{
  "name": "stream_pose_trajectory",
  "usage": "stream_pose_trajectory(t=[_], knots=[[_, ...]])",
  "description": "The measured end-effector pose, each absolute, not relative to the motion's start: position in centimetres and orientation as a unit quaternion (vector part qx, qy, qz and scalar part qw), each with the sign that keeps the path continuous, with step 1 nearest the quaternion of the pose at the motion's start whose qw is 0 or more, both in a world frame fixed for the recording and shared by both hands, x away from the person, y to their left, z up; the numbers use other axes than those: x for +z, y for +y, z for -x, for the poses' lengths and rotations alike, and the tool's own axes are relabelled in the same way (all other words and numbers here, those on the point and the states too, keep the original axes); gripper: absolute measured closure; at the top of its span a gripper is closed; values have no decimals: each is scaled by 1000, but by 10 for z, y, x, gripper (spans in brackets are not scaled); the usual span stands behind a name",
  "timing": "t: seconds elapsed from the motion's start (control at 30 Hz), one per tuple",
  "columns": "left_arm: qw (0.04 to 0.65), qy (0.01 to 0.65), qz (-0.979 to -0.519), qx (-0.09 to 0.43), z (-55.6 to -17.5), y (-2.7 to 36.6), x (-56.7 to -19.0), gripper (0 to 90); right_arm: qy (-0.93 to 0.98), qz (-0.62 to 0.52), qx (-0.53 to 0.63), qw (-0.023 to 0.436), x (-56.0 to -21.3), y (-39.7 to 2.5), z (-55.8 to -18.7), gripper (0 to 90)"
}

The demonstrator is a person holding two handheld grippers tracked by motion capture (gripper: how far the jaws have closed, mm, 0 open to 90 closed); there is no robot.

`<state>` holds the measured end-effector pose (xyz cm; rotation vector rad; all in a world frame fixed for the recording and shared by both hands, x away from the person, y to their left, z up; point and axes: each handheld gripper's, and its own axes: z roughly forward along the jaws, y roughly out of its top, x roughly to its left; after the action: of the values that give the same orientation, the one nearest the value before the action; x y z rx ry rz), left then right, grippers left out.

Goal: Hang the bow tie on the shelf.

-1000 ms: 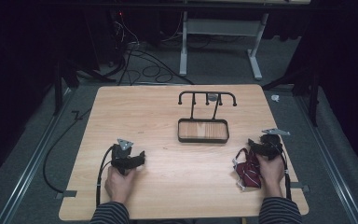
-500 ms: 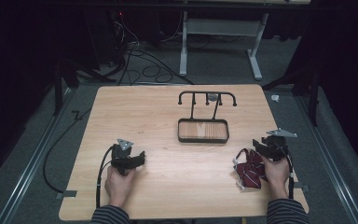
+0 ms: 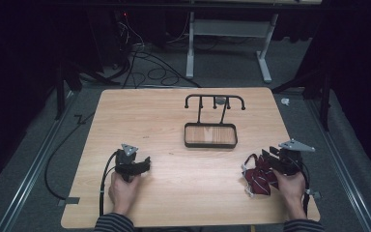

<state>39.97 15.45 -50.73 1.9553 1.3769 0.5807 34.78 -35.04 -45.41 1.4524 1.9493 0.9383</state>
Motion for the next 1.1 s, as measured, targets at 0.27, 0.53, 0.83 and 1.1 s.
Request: stream_pose_trajectory(t=[0.27, 0.53, 0.83, 1.1], knots=[[334, 527, -749, 223, -400, 155, -507, 239, 754, -504, 344, 244, -460, -329, -339, 635], [334, 527, -749, 223, -400, 155, -507, 239, 778, -491, 300, 253, -477, -315, -344, 593], [334, 527, -749, 223, -400, 155, -507, 239, 801, -465, 273, 261, -482, -304, -351, 566], [334, 527, -749, 223, -400, 155, -507, 239, 803, -463, 277, 253, -483, -300, -361, 567]])
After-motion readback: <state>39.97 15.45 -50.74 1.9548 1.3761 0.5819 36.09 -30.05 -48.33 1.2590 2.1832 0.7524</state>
